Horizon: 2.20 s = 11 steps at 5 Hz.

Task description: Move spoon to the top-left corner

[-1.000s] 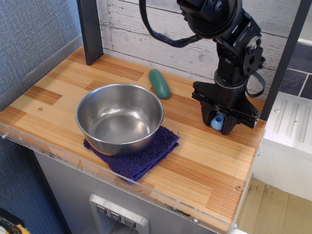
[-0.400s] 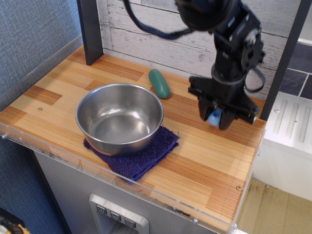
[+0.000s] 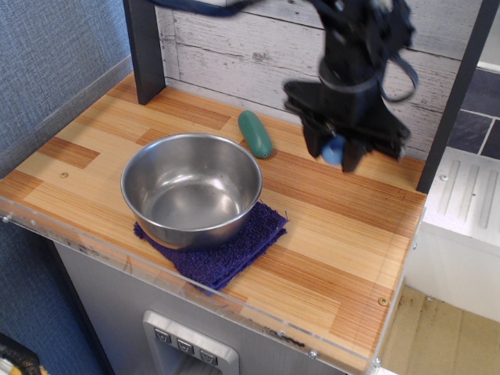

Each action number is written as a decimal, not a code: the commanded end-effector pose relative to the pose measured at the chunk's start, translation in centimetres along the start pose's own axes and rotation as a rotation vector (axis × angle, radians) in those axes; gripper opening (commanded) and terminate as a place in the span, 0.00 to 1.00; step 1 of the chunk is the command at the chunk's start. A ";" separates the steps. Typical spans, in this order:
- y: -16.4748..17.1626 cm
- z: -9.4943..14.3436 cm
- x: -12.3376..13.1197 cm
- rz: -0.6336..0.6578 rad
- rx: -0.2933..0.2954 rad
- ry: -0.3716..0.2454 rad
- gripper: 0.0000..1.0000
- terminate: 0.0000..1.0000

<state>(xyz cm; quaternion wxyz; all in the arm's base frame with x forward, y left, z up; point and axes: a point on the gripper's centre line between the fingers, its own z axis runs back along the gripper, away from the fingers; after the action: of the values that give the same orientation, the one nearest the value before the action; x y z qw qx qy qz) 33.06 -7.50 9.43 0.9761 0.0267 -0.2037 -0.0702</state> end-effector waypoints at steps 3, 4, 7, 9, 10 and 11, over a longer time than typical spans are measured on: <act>11.1 4.8 -0.1 0.107 0.093 -0.075 0.00 0.00; 13.3 4.3 -0.3 0.132 0.108 -0.053 0.00 0.00; 17.4 1.7 -2.2 0.147 0.171 0.024 0.00 0.00; 20.1 -1.1 -4.2 0.148 0.218 0.101 0.00 0.00; 20.1 -2.6 -4.4 0.146 0.224 0.130 0.00 0.00; 19.9 -3.9 -4.1 0.147 0.223 0.159 0.00 0.00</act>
<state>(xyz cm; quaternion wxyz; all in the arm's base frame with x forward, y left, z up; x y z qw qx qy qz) 33.41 12.88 4.11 0.9864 0.1185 -0.1105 0.0283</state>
